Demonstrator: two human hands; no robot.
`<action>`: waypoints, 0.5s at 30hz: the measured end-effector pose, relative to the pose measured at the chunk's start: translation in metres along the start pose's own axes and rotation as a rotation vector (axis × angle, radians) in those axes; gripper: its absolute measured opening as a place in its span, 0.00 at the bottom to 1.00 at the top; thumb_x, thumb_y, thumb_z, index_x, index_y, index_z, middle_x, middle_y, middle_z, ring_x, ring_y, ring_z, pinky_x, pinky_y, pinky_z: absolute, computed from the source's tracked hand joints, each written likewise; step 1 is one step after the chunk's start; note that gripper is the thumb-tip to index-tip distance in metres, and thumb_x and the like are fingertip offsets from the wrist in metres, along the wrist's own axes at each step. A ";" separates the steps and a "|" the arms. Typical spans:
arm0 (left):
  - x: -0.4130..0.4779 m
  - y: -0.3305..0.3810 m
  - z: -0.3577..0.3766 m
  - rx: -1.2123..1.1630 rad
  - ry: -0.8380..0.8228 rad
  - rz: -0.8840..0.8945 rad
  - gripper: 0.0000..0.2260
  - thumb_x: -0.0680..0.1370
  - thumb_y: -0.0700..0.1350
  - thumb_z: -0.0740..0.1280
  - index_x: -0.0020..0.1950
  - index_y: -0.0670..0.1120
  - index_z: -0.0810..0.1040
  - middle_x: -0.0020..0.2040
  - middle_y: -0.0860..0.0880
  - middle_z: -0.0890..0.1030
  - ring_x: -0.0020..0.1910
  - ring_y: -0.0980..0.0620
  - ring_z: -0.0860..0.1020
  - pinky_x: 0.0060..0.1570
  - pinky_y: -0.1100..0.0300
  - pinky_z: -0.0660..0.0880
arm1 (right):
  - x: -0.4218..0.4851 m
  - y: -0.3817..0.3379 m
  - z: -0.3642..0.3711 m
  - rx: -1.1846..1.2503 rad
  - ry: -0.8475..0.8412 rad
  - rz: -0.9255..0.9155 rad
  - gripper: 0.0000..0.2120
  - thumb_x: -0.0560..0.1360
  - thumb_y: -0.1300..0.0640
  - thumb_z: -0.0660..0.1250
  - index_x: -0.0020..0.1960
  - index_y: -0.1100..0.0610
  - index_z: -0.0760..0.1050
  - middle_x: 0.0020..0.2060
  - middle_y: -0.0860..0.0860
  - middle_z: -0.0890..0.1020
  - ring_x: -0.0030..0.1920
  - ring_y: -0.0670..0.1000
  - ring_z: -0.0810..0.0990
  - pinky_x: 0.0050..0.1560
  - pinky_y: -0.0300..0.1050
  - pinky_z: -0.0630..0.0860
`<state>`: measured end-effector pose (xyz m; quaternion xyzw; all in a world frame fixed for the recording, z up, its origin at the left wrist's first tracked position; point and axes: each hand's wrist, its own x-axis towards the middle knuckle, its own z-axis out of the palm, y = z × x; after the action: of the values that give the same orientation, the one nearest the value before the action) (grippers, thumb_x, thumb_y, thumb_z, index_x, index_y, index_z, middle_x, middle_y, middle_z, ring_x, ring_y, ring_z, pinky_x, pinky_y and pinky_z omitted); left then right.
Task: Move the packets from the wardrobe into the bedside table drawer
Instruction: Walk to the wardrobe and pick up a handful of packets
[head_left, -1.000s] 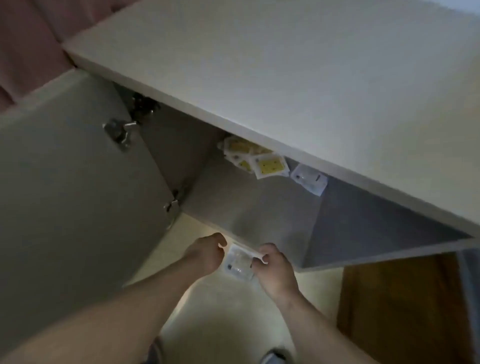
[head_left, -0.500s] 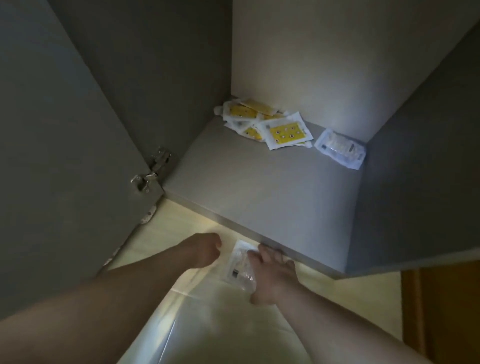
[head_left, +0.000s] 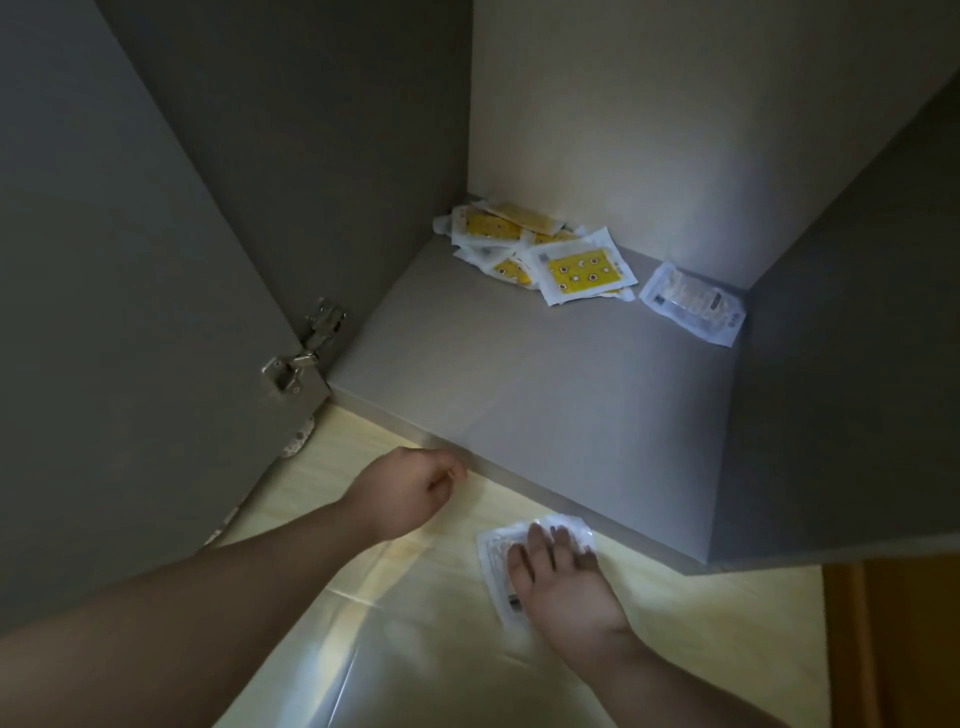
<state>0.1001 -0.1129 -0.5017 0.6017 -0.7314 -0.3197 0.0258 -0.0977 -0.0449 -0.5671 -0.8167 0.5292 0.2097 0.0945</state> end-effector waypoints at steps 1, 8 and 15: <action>0.001 0.001 -0.002 0.000 0.032 0.016 0.11 0.77 0.41 0.61 0.55 0.49 0.79 0.51 0.48 0.83 0.52 0.48 0.80 0.51 0.59 0.74 | -0.001 0.001 0.001 0.015 0.036 0.001 0.34 0.37 0.57 0.82 0.44 0.62 0.83 0.41 0.64 0.84 0.37 0.65 0.83 0.25 0.58 0.77; 0.013 0.010 -0.024 -0.327 0.399 -0.078 0.10 0.76 0.35 0.63 0.50 0.47 0.80 0.41 0.52 0.80 0.41 0.51 0.79 0.45 0.63 0.72 | -0.001 0.013 -0.062 0.111 0.124 0.052 0.29 0.69 0.64 0.53 0.65 0.45 0.73 0.41 0.53 0.84 0.40 0.54 0.83 0.37 0.43 0.77; 0.026 0.012 -0.037 -0.376 0.635 -0.131 0.14 0.76 0.32 0.60 0.58 0.43 0.79 0.54 0.46 0.81 0.56 0.46 0.78 0.55 0.61 0.69 | 0.032 0.013 -0.120 0.996 0.483 0.294 0.13 0.77 0.49 0.64 0.39 0.54 0.64 0.32 0.56 0.77 0.39 0.59 0.77 0.38 0.47 0.66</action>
<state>0.0986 -0.1517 -0.4750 0.7012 -0.5757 -0.2468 0.3407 -0.0690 -0.1225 -0.4729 -0.6161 0.6789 -0.2467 0.3142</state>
